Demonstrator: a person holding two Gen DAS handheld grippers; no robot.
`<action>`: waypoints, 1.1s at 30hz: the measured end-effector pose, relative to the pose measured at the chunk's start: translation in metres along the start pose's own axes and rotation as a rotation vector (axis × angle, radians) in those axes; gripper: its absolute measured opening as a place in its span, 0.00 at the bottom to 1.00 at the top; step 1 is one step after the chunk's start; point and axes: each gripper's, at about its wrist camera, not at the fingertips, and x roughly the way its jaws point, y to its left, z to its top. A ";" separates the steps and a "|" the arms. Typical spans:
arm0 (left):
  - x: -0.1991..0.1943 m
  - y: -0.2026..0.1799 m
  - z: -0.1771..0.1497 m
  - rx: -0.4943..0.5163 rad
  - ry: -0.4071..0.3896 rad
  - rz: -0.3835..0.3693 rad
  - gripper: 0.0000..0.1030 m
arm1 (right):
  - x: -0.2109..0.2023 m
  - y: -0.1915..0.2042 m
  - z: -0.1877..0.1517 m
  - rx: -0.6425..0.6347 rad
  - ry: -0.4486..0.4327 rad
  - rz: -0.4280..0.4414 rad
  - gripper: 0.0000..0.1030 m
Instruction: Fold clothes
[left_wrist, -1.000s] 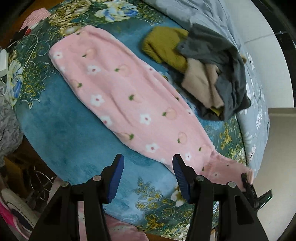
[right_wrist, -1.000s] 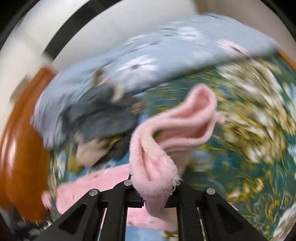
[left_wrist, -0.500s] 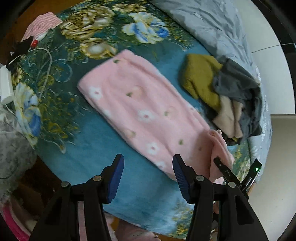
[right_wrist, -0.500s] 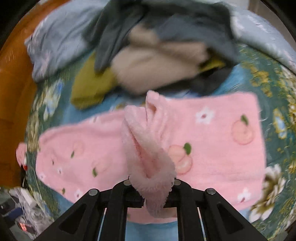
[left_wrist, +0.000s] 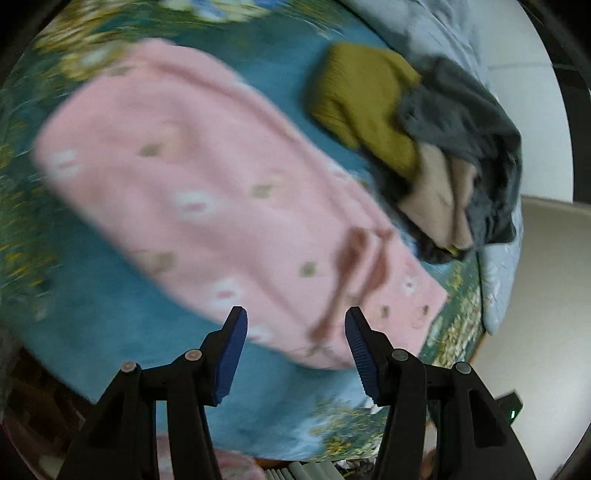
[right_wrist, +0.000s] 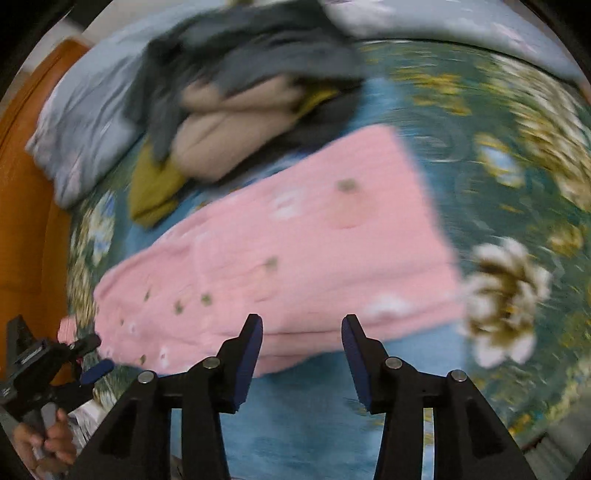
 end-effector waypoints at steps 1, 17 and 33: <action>0.010 -0.013 0.002 0.017 0.010 -0.021 0.55 | -0.008 -0.011 0.001 0.013 -0.007 -0.018 0.47; 0.158 -0.092 0.028 0.120 0.182 0.021 0.53 | -0.055 -0.105 -0.026 0.221 0.028 -0.095 0.47; 0.122 -0.084 0.021 0.308 0.167 0.056 0.10 | -0.034 -0.074 -0.004 0.163 0.073 -0.058 0.47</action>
